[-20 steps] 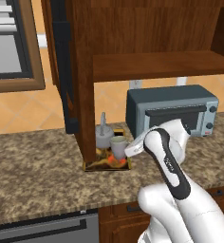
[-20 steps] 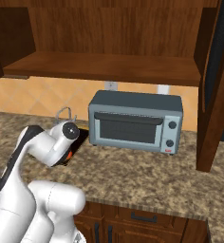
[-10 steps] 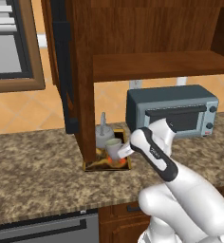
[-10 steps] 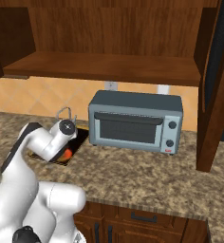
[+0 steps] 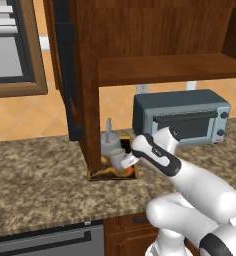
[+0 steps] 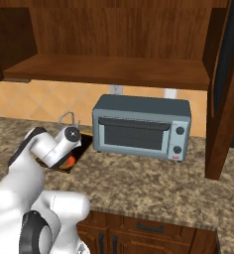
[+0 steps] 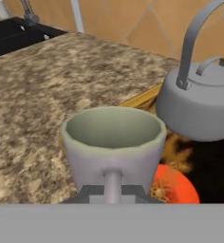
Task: Pick the kettle from the counter and place it on the tray. Then pick the mug from the cabinet and place it on the tray. Then close the cabinet doors.
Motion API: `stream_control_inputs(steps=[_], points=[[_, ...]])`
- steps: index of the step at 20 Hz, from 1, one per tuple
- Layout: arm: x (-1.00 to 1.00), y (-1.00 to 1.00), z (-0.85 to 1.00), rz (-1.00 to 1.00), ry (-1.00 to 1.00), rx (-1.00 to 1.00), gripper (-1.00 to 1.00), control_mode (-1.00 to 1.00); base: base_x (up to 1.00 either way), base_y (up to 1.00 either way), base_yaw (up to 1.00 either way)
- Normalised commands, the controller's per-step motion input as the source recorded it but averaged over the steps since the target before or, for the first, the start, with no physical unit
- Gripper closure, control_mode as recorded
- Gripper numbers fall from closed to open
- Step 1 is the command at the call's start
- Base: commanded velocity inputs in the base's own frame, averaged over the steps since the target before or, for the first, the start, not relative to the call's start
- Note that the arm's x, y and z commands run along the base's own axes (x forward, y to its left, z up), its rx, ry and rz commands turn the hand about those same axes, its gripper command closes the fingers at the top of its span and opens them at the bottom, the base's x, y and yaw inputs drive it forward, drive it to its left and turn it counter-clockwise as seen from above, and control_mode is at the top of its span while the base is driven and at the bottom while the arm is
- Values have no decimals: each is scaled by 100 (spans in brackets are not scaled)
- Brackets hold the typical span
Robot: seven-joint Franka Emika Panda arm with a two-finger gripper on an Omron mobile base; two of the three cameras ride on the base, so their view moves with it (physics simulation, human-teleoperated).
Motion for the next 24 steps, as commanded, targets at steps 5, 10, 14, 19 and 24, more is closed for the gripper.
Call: stream_control_inputs(steps=[5, 10, 14, 19, 24], points=[[18, 5, -37, 0, -2, 0, 100, -100, 0, 0, 0], [16, 12, -25, 0, -11, 0, 100, -100, 0, 0, 0], [11, 7, -28, 0, -6, 0, 100, -100, 0, 0, 0], [15, 1, -20, 0, 0, 0, 100, -100, 0, 0, 0], [20, 0, -11, 0, 0, 0, 100, -100, 0, 0, 0]])
